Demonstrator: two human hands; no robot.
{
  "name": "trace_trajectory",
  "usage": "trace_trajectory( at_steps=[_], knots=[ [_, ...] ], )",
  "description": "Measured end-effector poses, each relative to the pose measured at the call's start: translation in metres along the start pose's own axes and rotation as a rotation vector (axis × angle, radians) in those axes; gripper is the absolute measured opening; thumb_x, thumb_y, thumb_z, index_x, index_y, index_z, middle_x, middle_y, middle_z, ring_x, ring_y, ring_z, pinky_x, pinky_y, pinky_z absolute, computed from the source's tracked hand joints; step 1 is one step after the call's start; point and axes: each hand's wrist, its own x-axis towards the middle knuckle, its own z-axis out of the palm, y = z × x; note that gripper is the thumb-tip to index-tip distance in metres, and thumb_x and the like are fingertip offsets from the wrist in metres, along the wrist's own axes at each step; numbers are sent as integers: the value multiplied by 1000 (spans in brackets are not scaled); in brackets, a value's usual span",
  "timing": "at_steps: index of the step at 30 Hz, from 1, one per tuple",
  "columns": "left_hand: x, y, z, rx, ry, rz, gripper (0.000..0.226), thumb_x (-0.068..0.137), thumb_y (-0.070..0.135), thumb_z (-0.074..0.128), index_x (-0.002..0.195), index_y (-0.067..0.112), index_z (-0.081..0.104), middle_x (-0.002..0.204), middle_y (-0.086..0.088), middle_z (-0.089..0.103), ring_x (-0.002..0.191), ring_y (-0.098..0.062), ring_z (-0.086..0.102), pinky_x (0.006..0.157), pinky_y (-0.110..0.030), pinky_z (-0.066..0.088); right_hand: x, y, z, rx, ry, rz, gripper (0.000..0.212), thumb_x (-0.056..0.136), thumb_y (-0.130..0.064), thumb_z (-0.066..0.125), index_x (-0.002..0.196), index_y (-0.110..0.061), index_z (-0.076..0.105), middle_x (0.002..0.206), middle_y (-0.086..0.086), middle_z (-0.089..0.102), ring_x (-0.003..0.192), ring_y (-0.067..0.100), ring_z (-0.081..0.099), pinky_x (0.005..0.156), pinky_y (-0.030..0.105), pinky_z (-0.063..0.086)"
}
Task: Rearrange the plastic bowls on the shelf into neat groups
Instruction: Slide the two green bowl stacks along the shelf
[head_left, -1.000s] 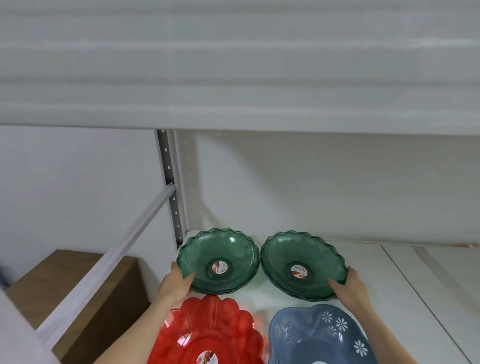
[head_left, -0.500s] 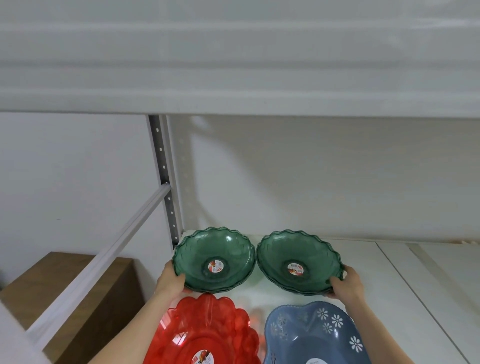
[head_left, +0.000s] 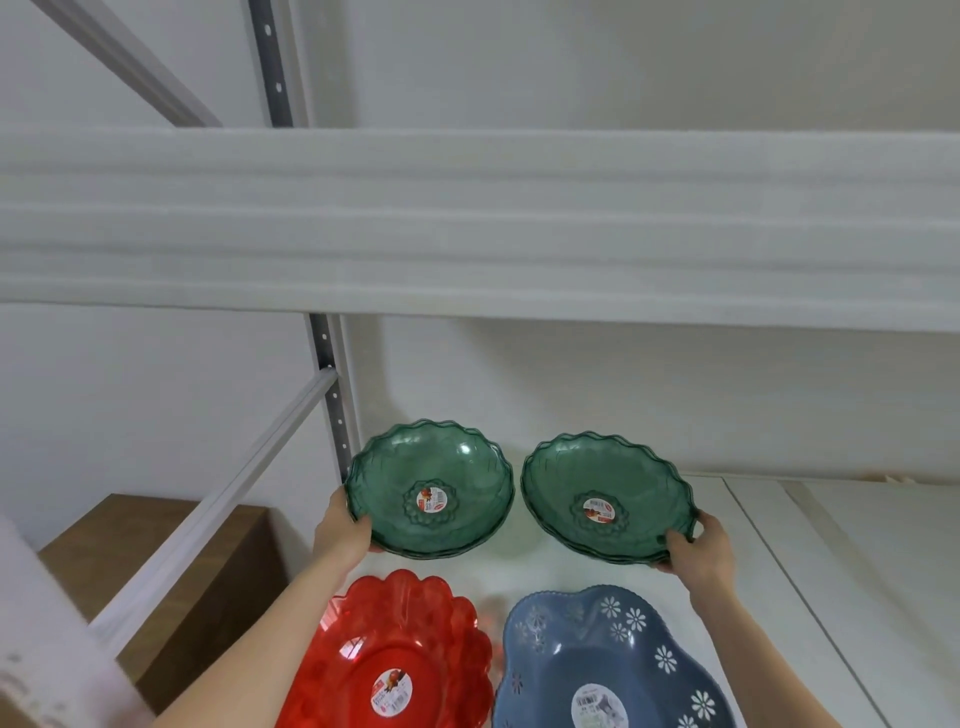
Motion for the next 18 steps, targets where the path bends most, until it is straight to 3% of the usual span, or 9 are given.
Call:
trace_trajectory(
  at_steps=[3,6,8,10,14,18],
  knots=[
    [-17,13,0,43,6,25,54,95,15,48,146,15,31,137,-12,53,77,-7,56,66,-19,49,-7,-5,-20,9,10,8,54,87,1,48,140,-5,37,118,23,58,68,35,66,40,26,54],
    [-38,27,3,42,-2,57,51,95,15,48,145,15,35,135,-12,54,77,-6,57,71,-20,49,-15,-8,-42,23,10,27,55,87,0,48,141,-6,35,123,25,58,78,41,67,53,34,58],
    [-51,36,6,59,-8,67,51,94,12,47,144,16,36,138,-13,53,100,-22,61,88,-31,46,-21,-9,-58,47,23,40,54,88,1,48,140,-6,35,126,25,55,82,40,65,59,37,58],
    [-63,43,10,69,-14,35,55,93,11,47,146,16,32,140,-14,50,120,-33,52,96,-36,42,-27,-10,-74,57,39,49,54,88,0,48,140,-6,35,128,24,54,84,41,65,56,34,57],
    [-87,56,24,9,-44,6,58,91,9,48,146,16,32,138,-16,52,119,-37,53,100,-45,46,-33,-10,-110,73,56,47,56,88,-1,49,141,-8,34,129,23,54,82,43,67,47,30,56],
    [-117,72,43,29,-28,29,56,90,8,48,144,14,35,137,-16,53,119,-36,52,96,-37,43,-34,-9,-147,103,86,47,55,87,1,48,140,-8,35,129,24,52,84,46,66,48,36,58]
  ],
)
